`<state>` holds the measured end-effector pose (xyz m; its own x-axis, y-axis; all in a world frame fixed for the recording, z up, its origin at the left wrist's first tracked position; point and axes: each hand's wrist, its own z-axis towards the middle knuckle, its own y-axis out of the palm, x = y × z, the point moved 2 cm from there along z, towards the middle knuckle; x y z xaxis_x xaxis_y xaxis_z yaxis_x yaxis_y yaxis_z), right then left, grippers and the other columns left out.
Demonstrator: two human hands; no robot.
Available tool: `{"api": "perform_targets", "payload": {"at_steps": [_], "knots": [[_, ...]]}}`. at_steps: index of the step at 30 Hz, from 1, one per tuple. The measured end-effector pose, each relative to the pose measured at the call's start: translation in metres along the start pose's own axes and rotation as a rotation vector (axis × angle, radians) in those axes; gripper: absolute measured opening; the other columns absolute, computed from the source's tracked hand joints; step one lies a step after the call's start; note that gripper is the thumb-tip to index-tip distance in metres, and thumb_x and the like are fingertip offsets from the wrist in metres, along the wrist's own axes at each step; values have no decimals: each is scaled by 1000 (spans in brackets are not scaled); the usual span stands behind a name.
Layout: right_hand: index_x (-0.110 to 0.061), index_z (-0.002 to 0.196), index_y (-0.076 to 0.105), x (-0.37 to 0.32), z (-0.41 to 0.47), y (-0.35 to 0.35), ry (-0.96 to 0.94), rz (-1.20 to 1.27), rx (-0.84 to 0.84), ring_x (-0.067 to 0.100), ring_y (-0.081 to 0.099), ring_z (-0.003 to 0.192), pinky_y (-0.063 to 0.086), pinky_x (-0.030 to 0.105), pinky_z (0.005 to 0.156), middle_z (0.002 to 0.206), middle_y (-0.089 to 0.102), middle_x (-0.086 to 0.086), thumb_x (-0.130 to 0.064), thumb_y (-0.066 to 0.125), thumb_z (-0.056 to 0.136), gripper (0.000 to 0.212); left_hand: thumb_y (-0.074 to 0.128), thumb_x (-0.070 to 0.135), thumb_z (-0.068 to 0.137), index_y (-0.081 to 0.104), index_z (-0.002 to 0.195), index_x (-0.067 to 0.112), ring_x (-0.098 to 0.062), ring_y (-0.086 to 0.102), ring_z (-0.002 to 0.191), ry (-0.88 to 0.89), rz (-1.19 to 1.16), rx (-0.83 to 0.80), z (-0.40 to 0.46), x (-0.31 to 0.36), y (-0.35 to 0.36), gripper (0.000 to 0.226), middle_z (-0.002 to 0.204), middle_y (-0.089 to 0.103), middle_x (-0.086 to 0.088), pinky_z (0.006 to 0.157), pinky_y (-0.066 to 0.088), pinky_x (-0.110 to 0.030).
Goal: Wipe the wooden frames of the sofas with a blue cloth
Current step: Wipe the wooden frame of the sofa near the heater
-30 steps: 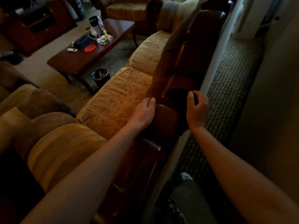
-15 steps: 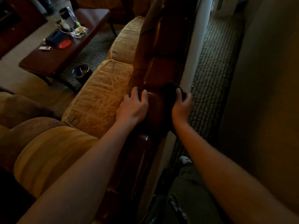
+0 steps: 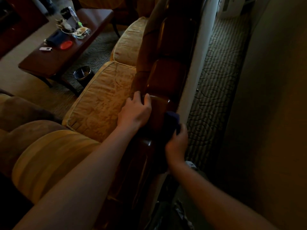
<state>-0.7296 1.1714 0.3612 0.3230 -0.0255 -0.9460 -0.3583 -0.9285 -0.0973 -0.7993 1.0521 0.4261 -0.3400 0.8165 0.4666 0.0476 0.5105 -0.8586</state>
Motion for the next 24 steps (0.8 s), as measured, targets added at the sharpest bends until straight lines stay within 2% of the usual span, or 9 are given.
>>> {"api": "perform_targets", "payload": {"at_steps": [3,8,11,14,16,18,21,23,24], "knots": [[-9,113,54,-16,76,7,206,-70,37,18,56,91,45,32,80,100,58,4,-17,36,100,23,25,54,96,38,137,21,-36,42,125,7,2,3,1,-1,0,54,137,43,-17,104,33,-51],[-3,124,51,-52,150,15,262,-71,123,25,58,107,48,35,90,120,57,12,-18,41,98,32,24,54,96,43,134,19,-35,44,122,19,3,5,1,-1,0,55,134,47,-16,102,35,-51],[-5,125,46,-50,116,8,225,-80,103,20,56,104,42,28,84,124,55,11,-19,40,100,31,24,53,96,43,134,18,-34,45,121,23,6,14,1,-1,0,55,133,47,-15,101,35,-50],[-11,113,50,-23,38,0,160,4,43,14,57,89,43,27,78,111,59,10,-19,43,99,18,24,52,97,42,135,19,-35,45,122,21,6,19,1,0,0,53,134,47,-15,101,35,-49],[-17,105,50,-10,-12,-4,25,49,50,13,58,89,44,26,77,100,59,4,-16,49,96,9,25,50,98,39,138,19,-35,42,124,11,7,9,-1,2,0,52,137,44,-16,101,32,-47],[-18,100,51,-13,-35,-4,-198,28,64,11,55,84,43,24,73,95,55,1,-24,56,91,12,24,48,99,39,137,19,-35,43,123,5,5,-5,-1,2,-2,50,134,46,-17,99,32,-46],[-14,100,59,-48,-16,-1,-595,-332,97,12,51,82,38,16,67,94,55,3,-39,53,81,32,26,44,101,46,128,15,-36,50,115,1,-103,-53,5,-2,-2,45,124,53,-17,98,38,-46],[-16,101,64,-78,14,9,-785,-614,72,18,54,85,40,24,69,95,58,5,-34,61,81,27,30,37,102,54,115,10,-32,55,107,-56,-391,-76,5,-4,-8,38,114,59,-16,94,43,-43],[-20,105,64,-93,30,18,-834,-777,12,21,55,91,42,32,74,100,58,4,-34,62,83,26,31,33,103,58,106,11,-26,58,97,-119,-583,-88,5,-8,-12,35,105,61,-12,86,47,-36]]}}
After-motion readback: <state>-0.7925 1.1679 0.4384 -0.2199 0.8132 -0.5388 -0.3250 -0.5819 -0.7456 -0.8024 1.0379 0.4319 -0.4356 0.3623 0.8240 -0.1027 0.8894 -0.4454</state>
